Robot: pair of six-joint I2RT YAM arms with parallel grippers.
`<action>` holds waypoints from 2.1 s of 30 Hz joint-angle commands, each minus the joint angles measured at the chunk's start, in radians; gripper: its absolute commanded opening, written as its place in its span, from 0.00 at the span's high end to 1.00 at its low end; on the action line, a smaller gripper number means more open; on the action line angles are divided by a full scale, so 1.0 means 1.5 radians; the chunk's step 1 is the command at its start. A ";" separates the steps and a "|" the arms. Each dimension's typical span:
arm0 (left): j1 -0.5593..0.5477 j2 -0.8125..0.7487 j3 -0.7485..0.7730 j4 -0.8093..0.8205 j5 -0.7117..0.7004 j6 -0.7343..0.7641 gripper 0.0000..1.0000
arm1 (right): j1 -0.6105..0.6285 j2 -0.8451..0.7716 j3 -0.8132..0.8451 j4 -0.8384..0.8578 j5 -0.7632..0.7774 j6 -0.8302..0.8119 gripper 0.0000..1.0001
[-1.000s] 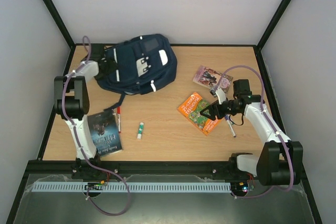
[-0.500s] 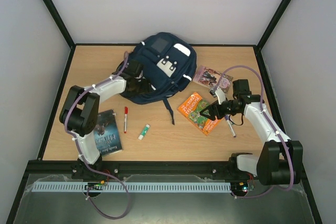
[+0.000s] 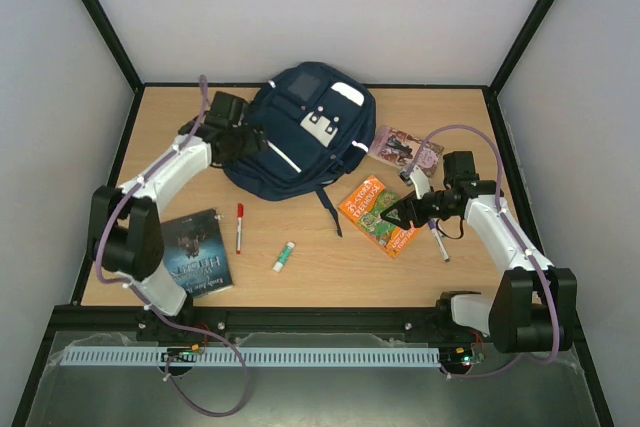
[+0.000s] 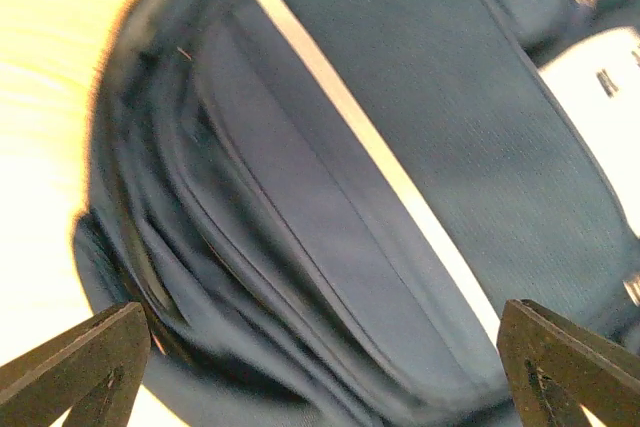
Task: Pack the student bag
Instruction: Move the student bag to the center of the board.
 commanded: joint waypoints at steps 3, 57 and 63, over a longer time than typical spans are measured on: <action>0.093 0.178 0.151 0.060 -0.005 -0.015 0.01 | 0.003 -0.004 -0.006 -0.021 -0.007 -0.004 0.32; 0.069 0.010 -0.232 -0.002 0.024 0.015 0.31 | 0.005 0.072 0.027 -0.022 0.083 0.021 0.32; 0.070 -0.098 -0.154 -0.031 -0.045 0.039 0.09 | -0.009 0.100 0.097 -0.077 0.206 0.007 0.32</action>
